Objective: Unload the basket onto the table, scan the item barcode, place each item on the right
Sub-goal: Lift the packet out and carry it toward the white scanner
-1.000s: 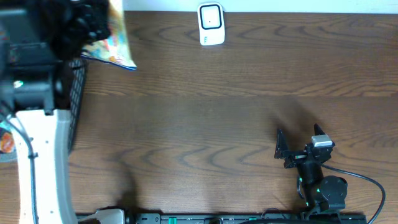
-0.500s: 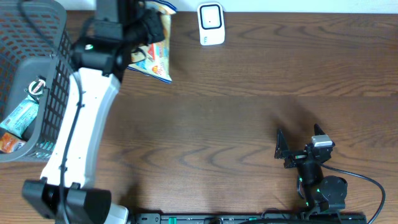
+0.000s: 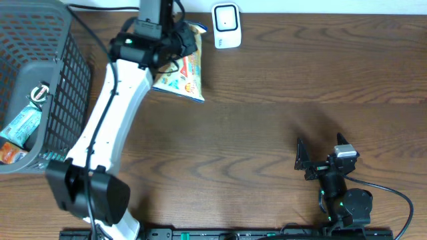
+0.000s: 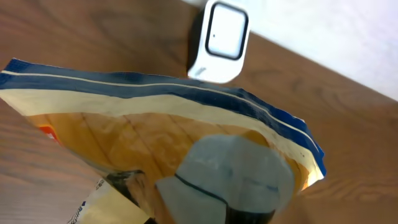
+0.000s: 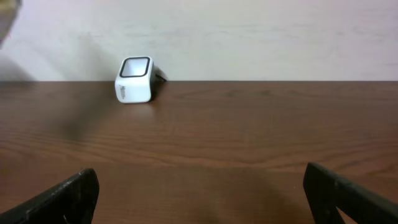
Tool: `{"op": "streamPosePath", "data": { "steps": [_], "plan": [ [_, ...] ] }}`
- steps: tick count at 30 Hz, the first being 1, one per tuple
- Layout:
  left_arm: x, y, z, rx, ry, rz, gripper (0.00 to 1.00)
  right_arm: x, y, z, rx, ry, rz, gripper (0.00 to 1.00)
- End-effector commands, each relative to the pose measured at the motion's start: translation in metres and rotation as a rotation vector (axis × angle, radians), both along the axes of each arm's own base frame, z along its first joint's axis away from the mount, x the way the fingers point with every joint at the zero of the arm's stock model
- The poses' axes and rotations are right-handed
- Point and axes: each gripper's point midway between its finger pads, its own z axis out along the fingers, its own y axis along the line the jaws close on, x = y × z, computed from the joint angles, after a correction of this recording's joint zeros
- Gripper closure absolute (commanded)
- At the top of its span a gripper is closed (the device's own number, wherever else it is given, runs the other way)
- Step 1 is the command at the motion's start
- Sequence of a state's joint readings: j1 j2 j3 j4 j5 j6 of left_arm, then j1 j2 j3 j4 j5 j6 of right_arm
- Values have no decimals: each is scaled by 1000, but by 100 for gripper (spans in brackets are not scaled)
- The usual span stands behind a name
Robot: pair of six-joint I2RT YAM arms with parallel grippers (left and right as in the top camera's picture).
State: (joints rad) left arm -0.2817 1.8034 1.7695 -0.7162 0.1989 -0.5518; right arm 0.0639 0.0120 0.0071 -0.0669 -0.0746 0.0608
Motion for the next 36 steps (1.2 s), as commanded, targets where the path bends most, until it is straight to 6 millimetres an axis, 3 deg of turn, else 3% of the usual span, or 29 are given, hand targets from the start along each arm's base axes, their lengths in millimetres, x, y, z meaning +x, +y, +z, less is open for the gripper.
{"op": "streamPosePath", "data": {
  "steps": [1,17,18,21,23,24,29,36],
  "plan": [
    [1,-12,-23,-15,65,27,93,0,-1,0,2,0,-3,1],
    [-7,-69,-111,-34,278,55,92,0,-1,0,2,0,-3,1],
    [-8,-72,-112,-34,277,50,86,0,-1,0,2,0,-3,1],
    [-8,-81,-110,-39,262,31,71,0,-1,0,2,0,-3,1],
    [-7,-84,-107,-40,243,17,54,0,-1,0,2,0,-3,1],
    [-6,-84,-106,-34,234,4,50,0,-1,0,2,0,-3,1],
    [-1,-79,-91,-6,166,-69,42,0,-1,0,2,0,-3,1],
    [0,-54,-22,52,-29,-168,40,0,-1,0,2,0,-3,1]
  ]
}}
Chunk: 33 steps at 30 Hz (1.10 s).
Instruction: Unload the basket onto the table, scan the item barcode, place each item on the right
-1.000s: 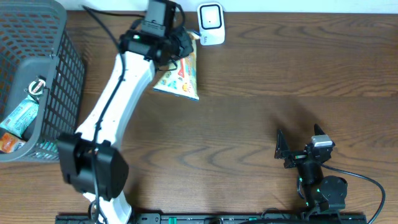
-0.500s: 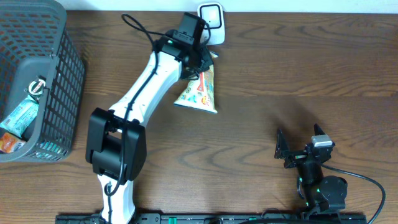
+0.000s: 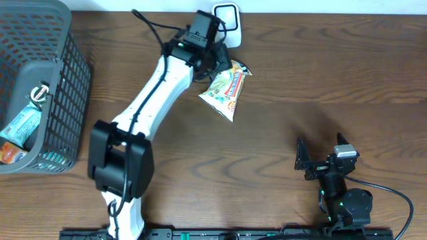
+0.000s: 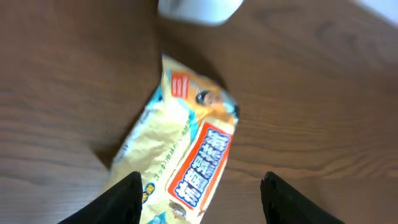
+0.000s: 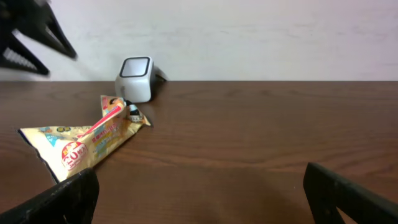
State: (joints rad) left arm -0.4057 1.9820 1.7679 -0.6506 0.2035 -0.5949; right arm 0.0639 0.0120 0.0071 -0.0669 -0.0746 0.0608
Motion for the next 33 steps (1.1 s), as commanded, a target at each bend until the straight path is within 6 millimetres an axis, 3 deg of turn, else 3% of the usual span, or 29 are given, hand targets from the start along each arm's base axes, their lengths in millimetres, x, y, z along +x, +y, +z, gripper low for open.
{"op": "streamPosePath", "data": {
  "steps": [1,6,11,14,21,28,30,33],
  "plan": [
    [-2,19,67,40,-190,-96,40,0,-1,0,2,0,-3,1],
    [-7,39,104,101,-309,-161,40,0,-1,0,2,0,-3,1],
    [-15,45,94,127,-260,-171,40,0,-1,0,2,0,-3,1],
    [-21,43,75,147,-194,-192,40,0,-1,0,2,0,-3,1],
    [-37,20,2,197,-6,-270,41,0,-1,0,2,0,-3,1],
    [-55,-18,-67,249,129,-380,51,0,-1,0,2,0,-3,1],
    [-59,-23,-87,284,154,-420,51,0,-1,0,2,0,-3,1],
    [-60,-16,-117,379,196,-415,60,0,-1,0,2,0,-3,1]
  ]
}}
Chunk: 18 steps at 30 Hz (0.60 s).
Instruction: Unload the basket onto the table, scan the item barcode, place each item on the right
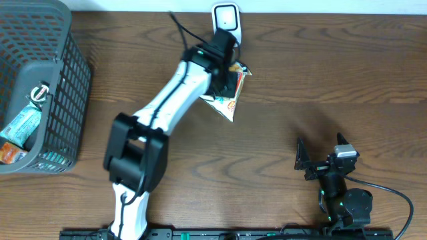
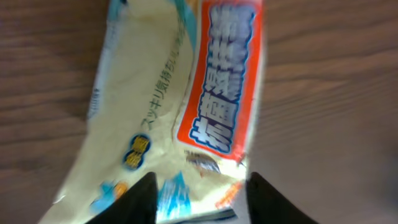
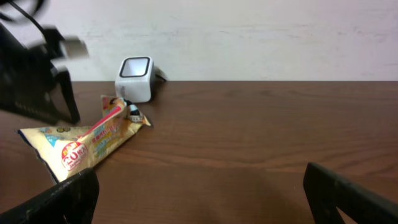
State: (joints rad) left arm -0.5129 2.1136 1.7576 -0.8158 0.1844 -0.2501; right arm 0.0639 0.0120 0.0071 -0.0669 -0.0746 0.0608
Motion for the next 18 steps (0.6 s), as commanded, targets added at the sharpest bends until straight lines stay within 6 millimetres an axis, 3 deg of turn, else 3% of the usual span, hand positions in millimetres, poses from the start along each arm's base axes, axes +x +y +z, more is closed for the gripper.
{"op": "streamPosePath", "data": {
  "steps": [1,5,9,14,18],
  "plan": [
    [-3,14,-43,140,36,-17,62,0,-1,0,2,0,-3,1],
    [-12,18,-75,181,107,-24,69,0,-1,0,2,0,-3,1],
    [-17,22,-80,196,133,-24,89,0,-1,0,2,0,-3,1],
    [-9,17,-41,159,71,-18,90,0,-1,0,2,0,-3,1],
    [0,12,15,90,-51,-11,89,0,-1,0,2,0,-3,1]
  ]
}}
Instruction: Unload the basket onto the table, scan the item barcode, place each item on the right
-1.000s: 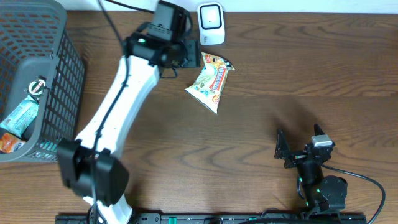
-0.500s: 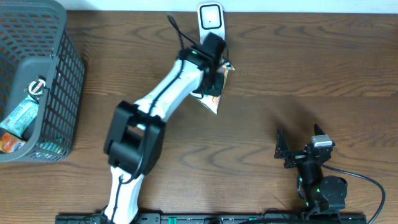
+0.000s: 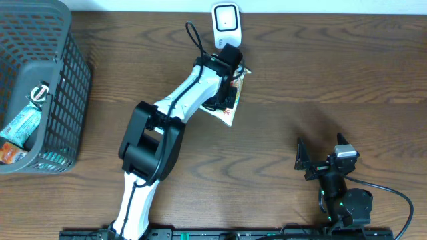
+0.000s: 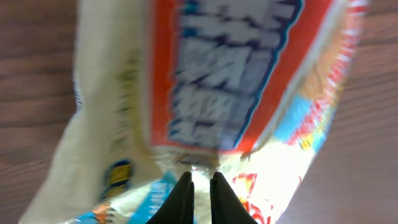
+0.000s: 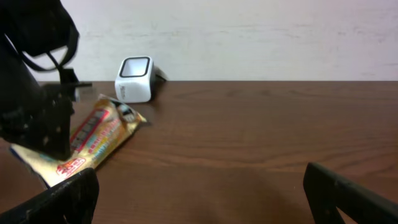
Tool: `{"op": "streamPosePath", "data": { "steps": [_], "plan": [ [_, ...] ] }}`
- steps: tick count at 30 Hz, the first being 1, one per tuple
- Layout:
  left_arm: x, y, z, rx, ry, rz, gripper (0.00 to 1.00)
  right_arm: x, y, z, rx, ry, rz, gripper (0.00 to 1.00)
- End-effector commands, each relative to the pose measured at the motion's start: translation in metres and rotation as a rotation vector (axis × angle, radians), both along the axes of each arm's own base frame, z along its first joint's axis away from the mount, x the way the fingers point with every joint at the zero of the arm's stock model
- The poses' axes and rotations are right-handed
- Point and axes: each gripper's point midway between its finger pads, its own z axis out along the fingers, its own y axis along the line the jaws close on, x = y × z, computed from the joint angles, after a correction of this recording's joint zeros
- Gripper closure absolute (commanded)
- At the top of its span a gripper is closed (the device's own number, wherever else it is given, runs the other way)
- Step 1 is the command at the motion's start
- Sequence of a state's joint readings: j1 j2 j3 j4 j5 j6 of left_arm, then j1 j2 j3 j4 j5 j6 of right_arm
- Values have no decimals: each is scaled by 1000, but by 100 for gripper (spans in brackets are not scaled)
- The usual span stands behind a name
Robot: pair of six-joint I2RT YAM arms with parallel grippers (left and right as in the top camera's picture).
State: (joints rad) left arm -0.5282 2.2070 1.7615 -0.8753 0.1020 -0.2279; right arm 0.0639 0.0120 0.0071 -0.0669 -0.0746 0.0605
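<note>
The yellow snack bag (image 3: 235, 85) with a red label lies on the wooden table just in front of the white barcode scanner (image 3: 226, 19). My left gripper (image 3: 225, 101) is down on the bag's near end. In the left wrist view the bag (image 4: 211, 81) fills the frame, and the gripper (image 4: 201, 186) is shut on a fold of it. The right wrist view shows the scanner (image 5: 135, 79) and the bag (image 5: 93, 140) beside the dark left arm. My right gripper (image 5: 199, 199) stands open and empty at the front right (image 3: 323, 163).
A grey wire basket (image 3: 63, 80) at the left edge holds a few other packets (image 3: 20, 130). A black cable runs from the left arm's wrist past the scanner. The table's back edge meets a white wall behind the scanner.
My left gripper was open just over the bag's near end; now its fingers are pinched together on the bag. The bag has shifted slightly. The right arm has not moved.
My left gripper first held the bag in the air left of the scanner. Then the bag lay on the table in front of the scanner with the gripper open above it. The gripper then hung low over the bag's near end, and now is shut on it.
</note>
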Motion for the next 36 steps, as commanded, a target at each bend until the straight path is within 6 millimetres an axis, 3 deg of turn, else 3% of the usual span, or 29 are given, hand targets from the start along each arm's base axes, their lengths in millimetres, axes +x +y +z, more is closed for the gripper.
{"op": "streamPosePath", "data": {
  "steps": [1,5,8,14,20,27,32,36],
  "plan": [
    [17,-6,80,-86,-185,0,90,0,-1,0,3,0,-3,1],
    [33,-15,131,-178,-344,1,89,0,-1,0,3,0,-3,1],
    [45,-22,144,-216,-409,2,90,0,-1,0,3,0,-3,1],
    [63,-33,114,-221,-415,1,90,0,-1,0,3,0,-3,1],
    [82,-44,55,-201,-386,2,89,0,-1,0,3,0,-3,1],
    [105,-18,-4,-18,-425,68,89,0,-1,0,3,0,-3,1],
    [105,-16,-4,-6,-428,68,89,0,-1,0,3,0,-3,1],
    [112,-4,37,30,-513,107,89,0,-1,0,3,0,-3,1]
  ]
}}
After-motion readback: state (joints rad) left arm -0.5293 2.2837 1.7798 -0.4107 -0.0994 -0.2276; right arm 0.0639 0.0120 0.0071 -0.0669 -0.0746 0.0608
